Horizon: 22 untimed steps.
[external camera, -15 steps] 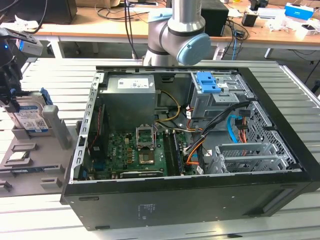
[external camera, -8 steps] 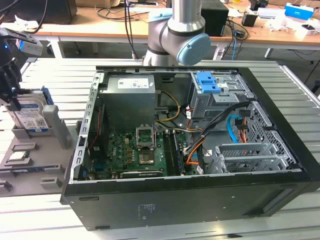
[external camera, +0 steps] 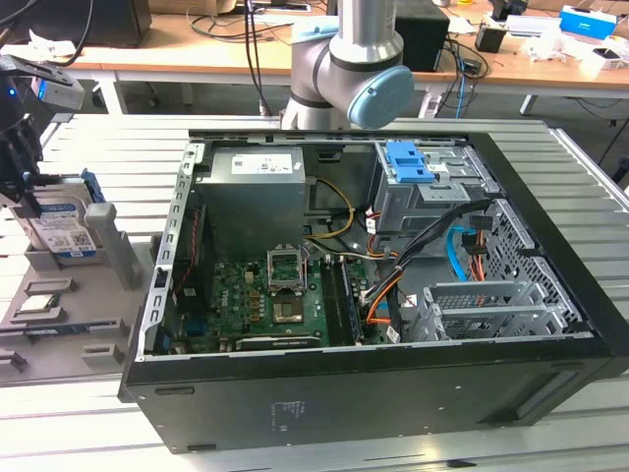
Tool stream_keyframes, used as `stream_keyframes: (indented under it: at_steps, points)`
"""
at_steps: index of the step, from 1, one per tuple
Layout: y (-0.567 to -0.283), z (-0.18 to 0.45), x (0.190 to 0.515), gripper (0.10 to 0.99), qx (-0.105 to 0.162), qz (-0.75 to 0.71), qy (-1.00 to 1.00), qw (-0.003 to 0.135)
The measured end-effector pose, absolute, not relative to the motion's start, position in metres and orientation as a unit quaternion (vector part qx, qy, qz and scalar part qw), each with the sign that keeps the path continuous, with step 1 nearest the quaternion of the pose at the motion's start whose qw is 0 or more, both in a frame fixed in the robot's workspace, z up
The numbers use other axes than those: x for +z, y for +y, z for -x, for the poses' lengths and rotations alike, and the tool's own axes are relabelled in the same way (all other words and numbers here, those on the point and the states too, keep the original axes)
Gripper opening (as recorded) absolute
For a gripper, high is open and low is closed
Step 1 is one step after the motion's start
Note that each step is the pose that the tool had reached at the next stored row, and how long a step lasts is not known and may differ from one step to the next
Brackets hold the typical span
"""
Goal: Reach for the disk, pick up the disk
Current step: 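Pick up the disk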
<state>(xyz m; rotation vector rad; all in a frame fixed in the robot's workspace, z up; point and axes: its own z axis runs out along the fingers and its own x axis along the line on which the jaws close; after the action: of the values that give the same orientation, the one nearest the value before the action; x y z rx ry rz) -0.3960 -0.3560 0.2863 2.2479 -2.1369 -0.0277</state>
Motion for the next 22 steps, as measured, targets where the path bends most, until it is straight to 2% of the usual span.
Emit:
stream_keyframes:
  at_steps: [11,22]
  points:
    - [-0.356,0.396,0.288,0.369,-0.009,-0.725,-0.689,0.020]
    - [-0.356,0.396,0.318,0.369,-0.009,-0.725,-0.689,0.020]
